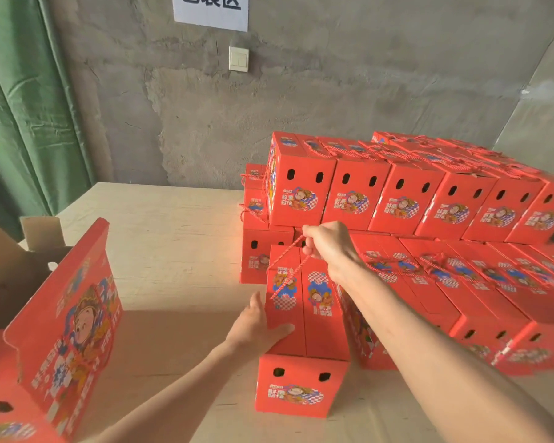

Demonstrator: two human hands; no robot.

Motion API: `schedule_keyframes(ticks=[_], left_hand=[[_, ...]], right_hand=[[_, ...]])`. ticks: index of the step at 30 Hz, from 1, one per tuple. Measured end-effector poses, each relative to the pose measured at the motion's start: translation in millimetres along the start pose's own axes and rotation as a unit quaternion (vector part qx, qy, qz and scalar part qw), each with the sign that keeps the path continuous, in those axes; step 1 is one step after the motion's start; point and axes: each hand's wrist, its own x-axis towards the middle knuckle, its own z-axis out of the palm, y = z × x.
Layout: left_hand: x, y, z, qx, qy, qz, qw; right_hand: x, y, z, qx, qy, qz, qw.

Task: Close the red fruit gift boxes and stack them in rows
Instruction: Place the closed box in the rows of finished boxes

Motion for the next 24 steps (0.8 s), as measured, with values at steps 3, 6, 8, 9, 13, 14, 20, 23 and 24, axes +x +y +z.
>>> schedule_keyframes(ticks=[3,6,8,9,13,14,20,23,24], left_hand=[[-2.2,-6.7,6.0,-0.049,0.001,-0.001,0.999],[-6.5,-5.8,0.6,-0.077,-0.018,0.010,0.997],[-13.8,-5.6,-6.9,-0.157,-0.036,-0.006,0.987],[-17.8,-6.3,-10.1,-0.207,-0.048,-0.021,0.977],[-27.3,-13.6,-15.8,-0.285,-0.113,-0.029,0.951],[-28.3,-13.8,-16.7,-0.282,-0.127,-0.022,0.951],[-17.4,-12.3,-13.0,-0.283,-0.161,-0.007,0.945],[-10.2,0.4,1.8,-0.297,-0.151,-0.013,0.943],[-4.7,6.3,7.5,-0.295,-0.145,-0.018,0.944]], right_hand=[[-3.2,27.5,-11.3,-0.180,0.006,-0.113,0.977],[-15.5,57.7,-8.9,-0.436,-0.048,-0.185,0.879],[-22.3,83.5,0.1,-0.502,-0.074,-0.155,0.848],[-26.2,97.3,5.8,-0.498,-0.103,-0.126,0.852],[-40.6,137.3,29.2,-0.479,-0.158,-0.116,0.856],[-41.4,142.9,31.6,-0.486,-0.154,-0.128,0.851],[-31.7,153.9,24.2,-0.493,-0.141,-0.167,0.842],[-18.4,157.6,10.4,-0.492,-0.111,-0.181,0.844],[-12.7,158.3,4.1,-0.497,-0.095,-0.186,0.842]])
